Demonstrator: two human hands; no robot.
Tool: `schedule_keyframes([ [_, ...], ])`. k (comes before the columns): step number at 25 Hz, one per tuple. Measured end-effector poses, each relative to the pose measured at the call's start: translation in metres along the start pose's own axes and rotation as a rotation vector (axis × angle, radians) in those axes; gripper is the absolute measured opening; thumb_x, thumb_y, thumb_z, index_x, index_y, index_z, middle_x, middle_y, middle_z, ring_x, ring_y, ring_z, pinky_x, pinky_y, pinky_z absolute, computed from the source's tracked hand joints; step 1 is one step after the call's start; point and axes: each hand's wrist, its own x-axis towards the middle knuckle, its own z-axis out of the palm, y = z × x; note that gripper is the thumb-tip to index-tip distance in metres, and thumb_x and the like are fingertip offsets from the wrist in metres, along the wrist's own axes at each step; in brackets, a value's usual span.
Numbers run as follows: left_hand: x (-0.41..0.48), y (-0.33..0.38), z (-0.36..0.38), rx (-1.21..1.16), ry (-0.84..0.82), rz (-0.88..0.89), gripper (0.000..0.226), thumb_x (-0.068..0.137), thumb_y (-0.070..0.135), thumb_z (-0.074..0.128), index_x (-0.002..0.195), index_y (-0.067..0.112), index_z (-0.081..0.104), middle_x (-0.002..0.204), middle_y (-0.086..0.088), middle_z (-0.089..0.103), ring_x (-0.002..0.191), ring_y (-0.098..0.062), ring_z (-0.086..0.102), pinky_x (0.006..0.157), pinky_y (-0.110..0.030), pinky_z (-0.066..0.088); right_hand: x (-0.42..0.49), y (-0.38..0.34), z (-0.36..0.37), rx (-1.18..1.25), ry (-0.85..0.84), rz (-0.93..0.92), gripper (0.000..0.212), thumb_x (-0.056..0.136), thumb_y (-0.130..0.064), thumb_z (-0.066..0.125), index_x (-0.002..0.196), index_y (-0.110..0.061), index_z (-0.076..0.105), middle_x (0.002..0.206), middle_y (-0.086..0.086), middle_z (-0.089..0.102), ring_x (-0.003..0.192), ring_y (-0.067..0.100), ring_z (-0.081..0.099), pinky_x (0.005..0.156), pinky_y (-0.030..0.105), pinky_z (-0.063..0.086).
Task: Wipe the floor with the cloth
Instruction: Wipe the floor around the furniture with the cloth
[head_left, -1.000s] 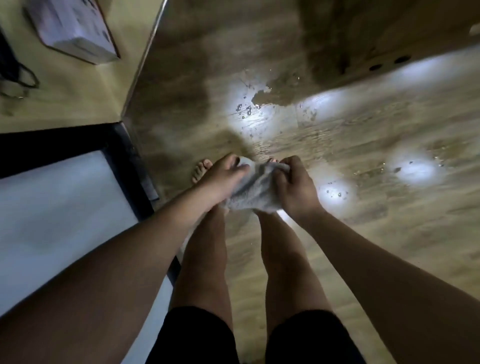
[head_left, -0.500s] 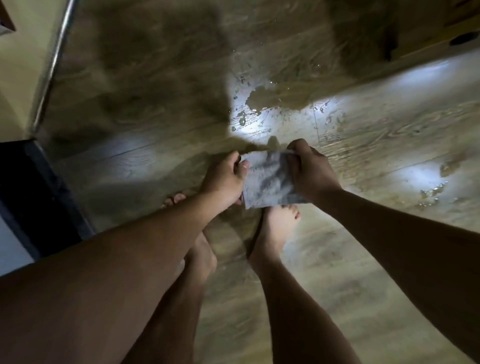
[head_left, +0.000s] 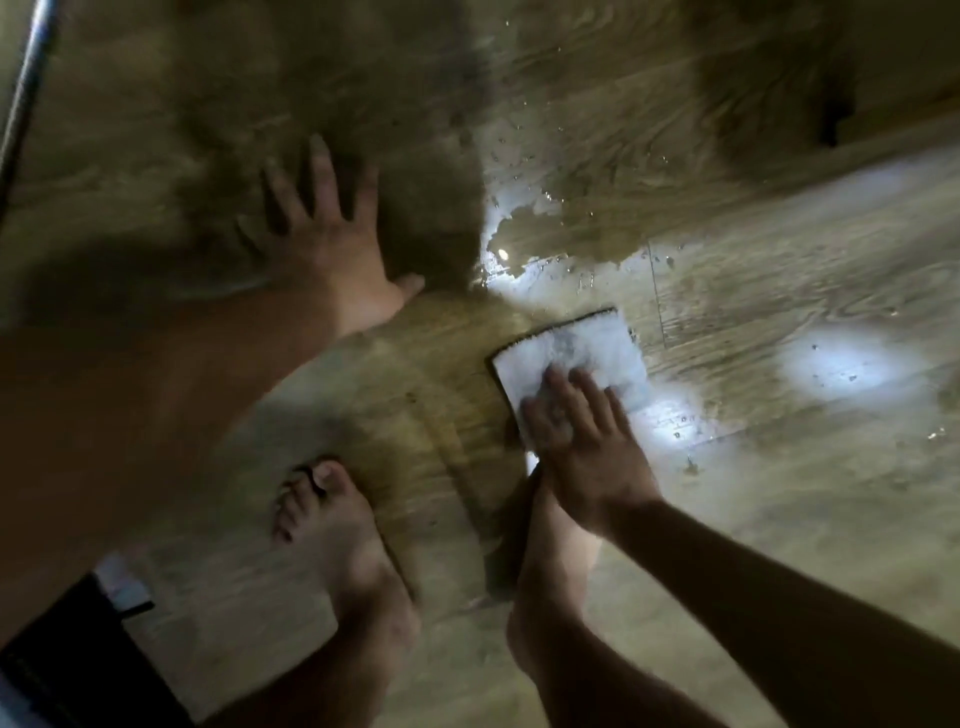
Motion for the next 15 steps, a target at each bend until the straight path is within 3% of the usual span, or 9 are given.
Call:
schedule_keyframes([
  [2, 0.027, -0.007, -0.002, 0.038, 0.114, 0.052, 0.099, 0.083, 0.076, 0.046, 0.157, 0.029, 0.001, 0.165, -0.008, -0.016, 0.149, -0.046, -0.010, 0.112, -0.074, 0.007, -0.004, 0.000, 0.013, -0.014, -0.006, 0.040, 0.063, 0.086, -0.036, 0.043, 0.148, -0.028, 0.034, 0.160, 0.012, 0.016, 0.147, 0.038, 0.015, 0.114, 0.060, 0.024],
  [6, 0.068, -0.020, -0.016, 0.077, 0.338, 0.180, 0.085, 0.088, 0.073, 0.021, 0.155, 0.021, 0.015, 0.166, -0.013, 0.005, 0.148, -0.050, 0.006, 0.111, -0.075, 0.012, -0.002, 0.034, 0.014, -0.117, 0.040, -0.030, 0.070, 0.088, -0.052, 0.044, 0.153, -0.031, 0.024, 0.163, 0.009, 0.011, 0.149, 0.035, 0.008, 0.117, 0.057, 0.020],
  [11, 0.087, -0.026, 0.004, 0.067, 0.506, 0.176, 0.083, 0.092, 0.071, 0.018, 0.155, 0.017, 0.019, 0.165, -0.011, 0.011, 0.150, -0.046, 0.006, 0.112, -0.076, 0.008, 0.007, 0.050, 0.040, -0.044, 0.224, -0.069, 0.066, 0.094, -0.055, 0.036, 0.153, -0.027, 0.026, 0.161, 0.016, 0.013, 0.147, 0.043, 0.012, 0.113, 0.067, 0.017],
  [15, 0.090, -0.027, 0.006, 0.019, 0.600, 0.192, 0.081, 0.091, 0.071, 0.026, 0.153, 0.020, 0.022, 0.164, -0.009, 0.015, 0.150, -0.044, 0.010, 0.113, -0.073, 0.009, 0.014, 0.059, 0.047, -0.041, 0.344, -0.099, 0.063, 0.091, -0.049, 0.037, 0.150, -0.028, 0.031, 0.159, 0.015, 0.021, 0.147, 0.041, 0.017, 0.114, 0.065, 0.015],
])
